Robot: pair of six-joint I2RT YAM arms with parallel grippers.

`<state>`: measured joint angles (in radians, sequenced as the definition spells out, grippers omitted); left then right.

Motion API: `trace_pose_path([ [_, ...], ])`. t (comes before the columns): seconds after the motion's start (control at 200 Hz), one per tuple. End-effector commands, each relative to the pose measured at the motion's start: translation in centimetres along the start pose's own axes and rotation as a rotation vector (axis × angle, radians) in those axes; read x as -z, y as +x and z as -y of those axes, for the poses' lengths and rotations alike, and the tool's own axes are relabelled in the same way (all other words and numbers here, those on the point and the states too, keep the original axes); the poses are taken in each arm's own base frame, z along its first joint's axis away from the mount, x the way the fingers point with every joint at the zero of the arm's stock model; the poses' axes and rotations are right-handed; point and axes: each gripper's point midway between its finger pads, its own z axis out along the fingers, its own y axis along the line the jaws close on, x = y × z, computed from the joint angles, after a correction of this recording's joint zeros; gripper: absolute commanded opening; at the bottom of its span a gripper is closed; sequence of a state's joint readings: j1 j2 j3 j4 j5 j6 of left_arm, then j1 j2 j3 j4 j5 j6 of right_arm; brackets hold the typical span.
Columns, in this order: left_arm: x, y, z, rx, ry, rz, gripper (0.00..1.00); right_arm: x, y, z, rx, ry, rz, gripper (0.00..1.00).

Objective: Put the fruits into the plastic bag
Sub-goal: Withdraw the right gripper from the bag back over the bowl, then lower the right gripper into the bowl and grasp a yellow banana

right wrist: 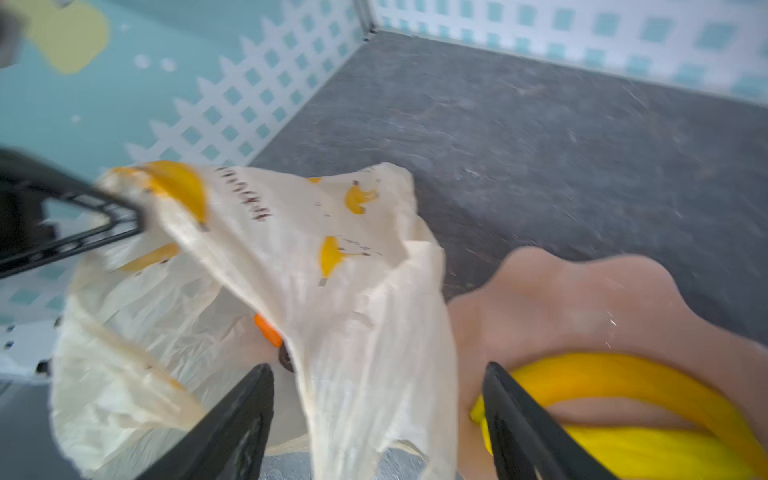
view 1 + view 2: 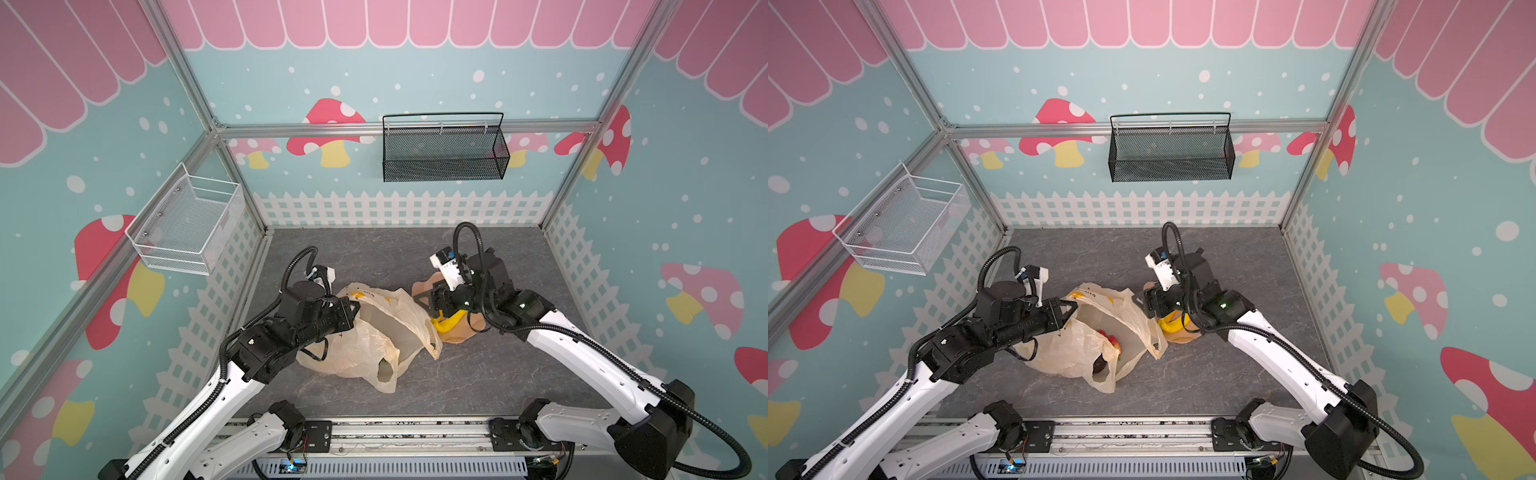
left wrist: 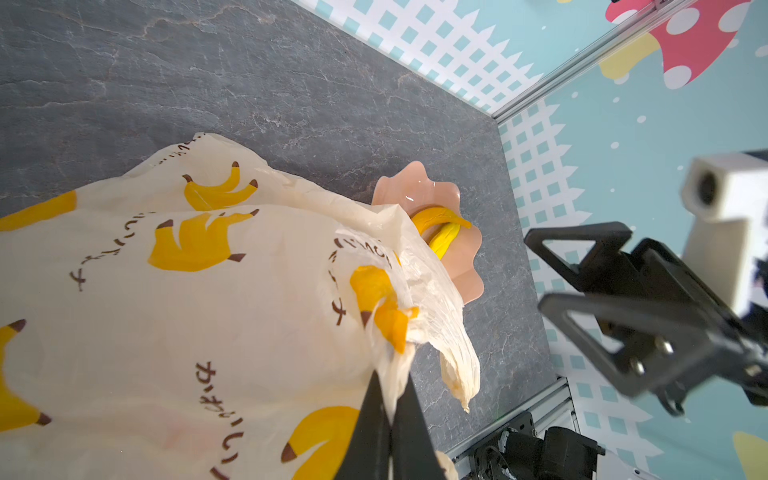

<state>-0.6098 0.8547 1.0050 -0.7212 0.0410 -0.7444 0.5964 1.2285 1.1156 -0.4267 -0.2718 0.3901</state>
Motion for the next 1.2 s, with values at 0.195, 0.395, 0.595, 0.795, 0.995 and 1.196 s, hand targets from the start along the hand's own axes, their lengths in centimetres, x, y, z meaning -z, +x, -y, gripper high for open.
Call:
trace_pose_path([
  [0.195,1.1,-0.9,0.5,0.008,0.017,0.037,0.00,-1.4,6.8,8.8,-0.383,0.240,-0.275,0.75],
  [0.395,1.1,-0.8,0.5,0.007,0.018,0.033,0.00,-2.5,9.1,11.2,-0.396,0.338,-0.336,0.73],
  [0.595,1.1,-0.9,0.6,0.006,0.019,0.035,0.00,-3.6,12.2,14.0,-0.393,0.461,-0.425,0.66],
  [0.795,0.9,-0.9,0.6,0.007,0.018,0.035,0.00,-5.2,13.7,16.0,-0.384,0.534,-0.478,0.61],
  [0.995,0.8,-1.0,0.6,0.006,0.016,0.035,0.00,-5.9,14.8,17.3,-0.379,0.582,-0.500,0.57],
  [1.196,0.5,-0.9,0.7,-0.002,0.015,0.026,0.00,-7.3,15.5,17.9,-0.396,0.586,-0.510,0.55],
])
